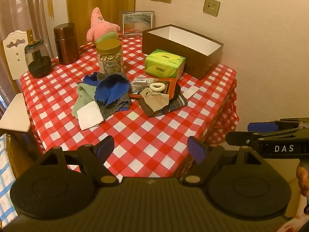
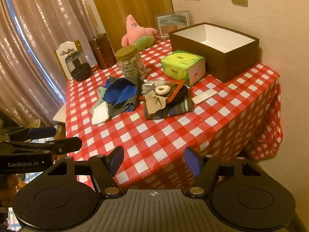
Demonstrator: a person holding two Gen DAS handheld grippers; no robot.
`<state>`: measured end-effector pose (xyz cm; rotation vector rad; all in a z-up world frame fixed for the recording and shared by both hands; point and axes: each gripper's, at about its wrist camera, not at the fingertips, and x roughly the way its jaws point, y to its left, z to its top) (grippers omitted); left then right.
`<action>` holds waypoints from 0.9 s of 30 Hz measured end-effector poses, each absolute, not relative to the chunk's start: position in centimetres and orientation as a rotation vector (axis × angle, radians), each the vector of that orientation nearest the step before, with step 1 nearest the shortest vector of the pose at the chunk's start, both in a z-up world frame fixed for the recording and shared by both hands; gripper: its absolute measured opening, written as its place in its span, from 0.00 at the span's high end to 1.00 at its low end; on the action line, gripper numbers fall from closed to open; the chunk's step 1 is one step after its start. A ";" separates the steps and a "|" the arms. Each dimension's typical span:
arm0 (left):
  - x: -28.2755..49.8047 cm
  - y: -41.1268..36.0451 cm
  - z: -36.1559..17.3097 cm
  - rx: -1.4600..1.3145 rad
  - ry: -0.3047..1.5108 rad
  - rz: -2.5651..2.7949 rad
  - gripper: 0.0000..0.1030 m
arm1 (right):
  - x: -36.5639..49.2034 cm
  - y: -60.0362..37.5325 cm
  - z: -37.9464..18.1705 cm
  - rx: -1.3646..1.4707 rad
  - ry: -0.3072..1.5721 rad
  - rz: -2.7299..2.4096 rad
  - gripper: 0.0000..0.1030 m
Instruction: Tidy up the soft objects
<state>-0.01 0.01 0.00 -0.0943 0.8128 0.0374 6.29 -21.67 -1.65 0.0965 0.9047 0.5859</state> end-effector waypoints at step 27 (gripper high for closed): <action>0.0 0.0 0.0 -0.090 0.812 0.038 0.21 | 6.0 -21.9 -1.5 0.094 0.900 0.576 0.33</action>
